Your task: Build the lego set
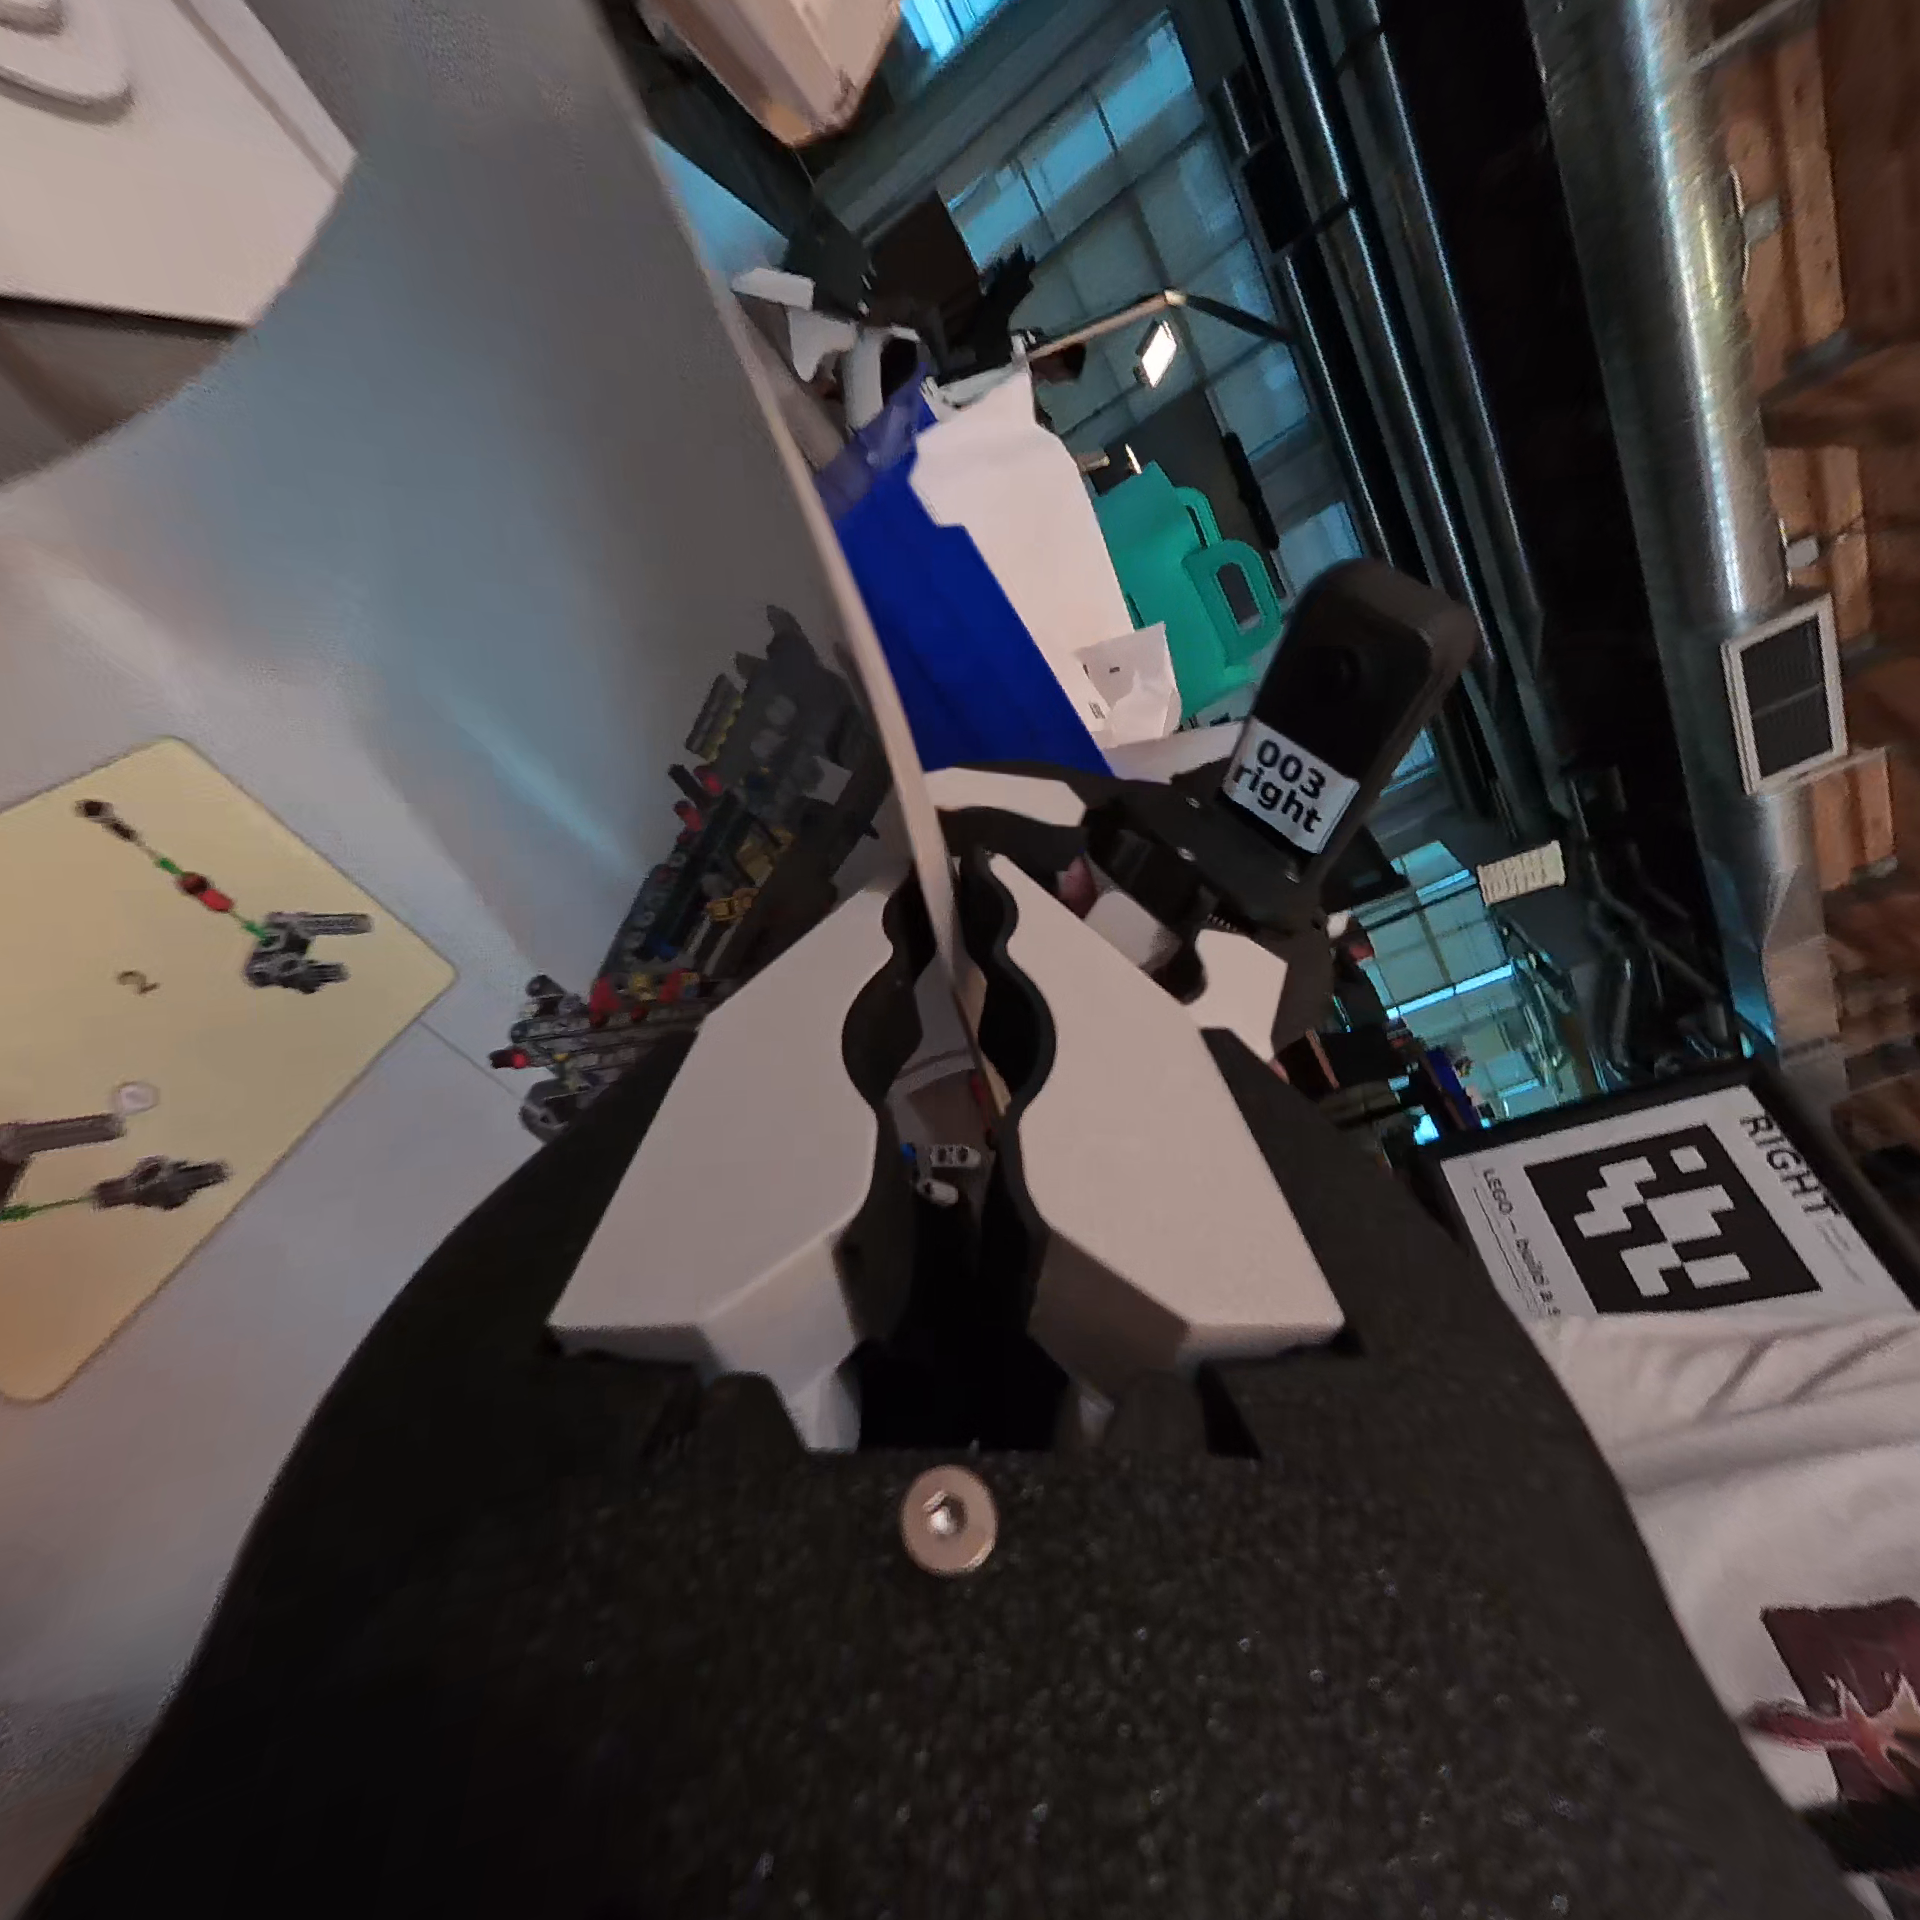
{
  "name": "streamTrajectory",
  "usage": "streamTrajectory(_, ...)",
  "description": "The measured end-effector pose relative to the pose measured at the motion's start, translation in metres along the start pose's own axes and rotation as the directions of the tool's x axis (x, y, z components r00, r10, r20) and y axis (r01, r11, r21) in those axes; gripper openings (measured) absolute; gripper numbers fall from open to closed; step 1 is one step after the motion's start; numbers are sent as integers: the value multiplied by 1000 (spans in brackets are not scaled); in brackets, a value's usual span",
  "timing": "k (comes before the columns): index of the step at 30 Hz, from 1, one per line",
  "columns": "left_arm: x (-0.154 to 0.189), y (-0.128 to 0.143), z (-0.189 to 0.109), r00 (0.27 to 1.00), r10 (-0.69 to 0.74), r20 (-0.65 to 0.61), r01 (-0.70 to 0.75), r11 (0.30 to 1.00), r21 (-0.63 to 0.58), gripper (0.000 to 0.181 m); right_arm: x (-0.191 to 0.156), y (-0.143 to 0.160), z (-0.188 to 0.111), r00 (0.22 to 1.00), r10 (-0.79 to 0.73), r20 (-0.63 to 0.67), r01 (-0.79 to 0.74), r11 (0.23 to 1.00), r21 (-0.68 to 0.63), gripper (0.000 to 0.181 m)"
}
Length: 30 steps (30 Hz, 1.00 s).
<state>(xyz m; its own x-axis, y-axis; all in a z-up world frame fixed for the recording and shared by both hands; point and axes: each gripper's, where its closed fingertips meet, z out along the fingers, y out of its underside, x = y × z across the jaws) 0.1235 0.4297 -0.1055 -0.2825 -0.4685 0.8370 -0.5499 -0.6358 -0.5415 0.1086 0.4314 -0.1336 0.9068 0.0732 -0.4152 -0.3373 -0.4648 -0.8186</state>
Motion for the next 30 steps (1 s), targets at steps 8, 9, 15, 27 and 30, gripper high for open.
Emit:
streamTrajectory(8,22,10,7,990,-57,-132,52,998,-43,17,12,12,2,1000,26,-15,-27,998,-54,76)
streamTrajectory(9,24,12,8,986,-70,-149,63,997,-54,17,13,13,2,999,46,-3,-46,997,-56,77)
streamTrajectory(15,20,22,14,990,-54,-131,42,994,-98,21,22,18,-1,999,53,-14,-53,996,-70,74)
streamTrajectory(27,2,21,6,999,-37,-31,33,993,-115,1,34,20,-11,993,115,-17,-116,990,-78,75)
streamTrajectory(30,4,16,3,998,-49,-45,45,995,-88,0,47,12,-26,989,134,-58,-136,990,-26,76)
